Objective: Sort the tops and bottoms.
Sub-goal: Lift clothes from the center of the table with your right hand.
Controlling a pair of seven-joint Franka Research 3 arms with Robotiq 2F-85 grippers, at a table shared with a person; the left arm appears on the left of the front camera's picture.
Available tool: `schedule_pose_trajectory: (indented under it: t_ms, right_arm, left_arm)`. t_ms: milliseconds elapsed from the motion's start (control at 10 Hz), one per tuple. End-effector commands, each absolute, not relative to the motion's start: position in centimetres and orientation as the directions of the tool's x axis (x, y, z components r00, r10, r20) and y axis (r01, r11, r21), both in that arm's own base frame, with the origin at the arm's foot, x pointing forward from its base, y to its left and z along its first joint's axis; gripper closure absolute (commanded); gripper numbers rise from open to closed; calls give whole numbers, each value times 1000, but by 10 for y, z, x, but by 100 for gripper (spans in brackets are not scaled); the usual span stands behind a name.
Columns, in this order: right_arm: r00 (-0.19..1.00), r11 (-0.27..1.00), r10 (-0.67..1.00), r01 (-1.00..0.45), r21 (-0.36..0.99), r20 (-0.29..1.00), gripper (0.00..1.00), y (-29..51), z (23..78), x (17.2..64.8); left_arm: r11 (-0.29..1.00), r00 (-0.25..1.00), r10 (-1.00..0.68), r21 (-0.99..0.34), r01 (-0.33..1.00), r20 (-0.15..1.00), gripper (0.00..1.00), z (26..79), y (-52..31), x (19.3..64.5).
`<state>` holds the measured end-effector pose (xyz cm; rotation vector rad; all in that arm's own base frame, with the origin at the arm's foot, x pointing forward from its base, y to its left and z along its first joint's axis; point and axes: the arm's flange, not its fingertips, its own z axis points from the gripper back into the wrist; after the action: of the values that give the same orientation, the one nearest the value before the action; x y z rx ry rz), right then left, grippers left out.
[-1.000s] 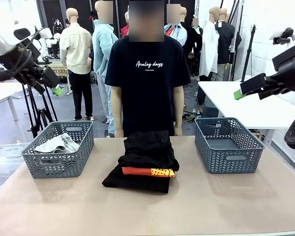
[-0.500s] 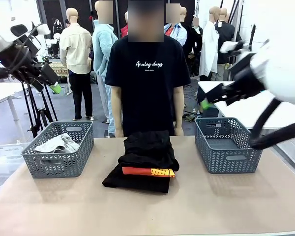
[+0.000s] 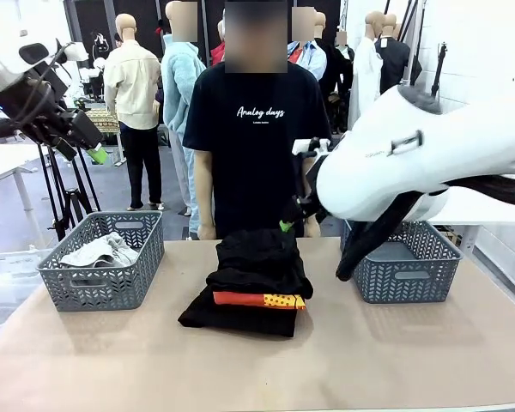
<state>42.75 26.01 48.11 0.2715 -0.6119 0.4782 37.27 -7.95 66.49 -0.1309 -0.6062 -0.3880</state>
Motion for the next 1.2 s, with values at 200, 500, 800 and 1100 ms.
schedule_pose_trajectory:
  t_ms: [200, 500, 800, 1100]
  right_arm:
    - [704, 860, 327, -499, 111, 631, 0, 253, 496, 420]
    - [690, 880, 332, -472, 53, 643, 0, 277, 502, 421]
    - [706, 881, 364, -472, 20, 608, 0, 348, 522, 462]
    - [763, 869, 459, -493, -50, 455, 0, 396, 496, 527]
  left_arm:
    - [923, 753, -308, -9, 384, 582, 24, 665, -79, 372]
    - [923, 753, -308, -9, 384, 582, 24, 665, -79, 372]
    - [923, 753, -308, -9, 384, 582, 24, 665, -79, 372]
    - [923, 753, -308, -9, 384, 582, 24, 665, -79, 372]
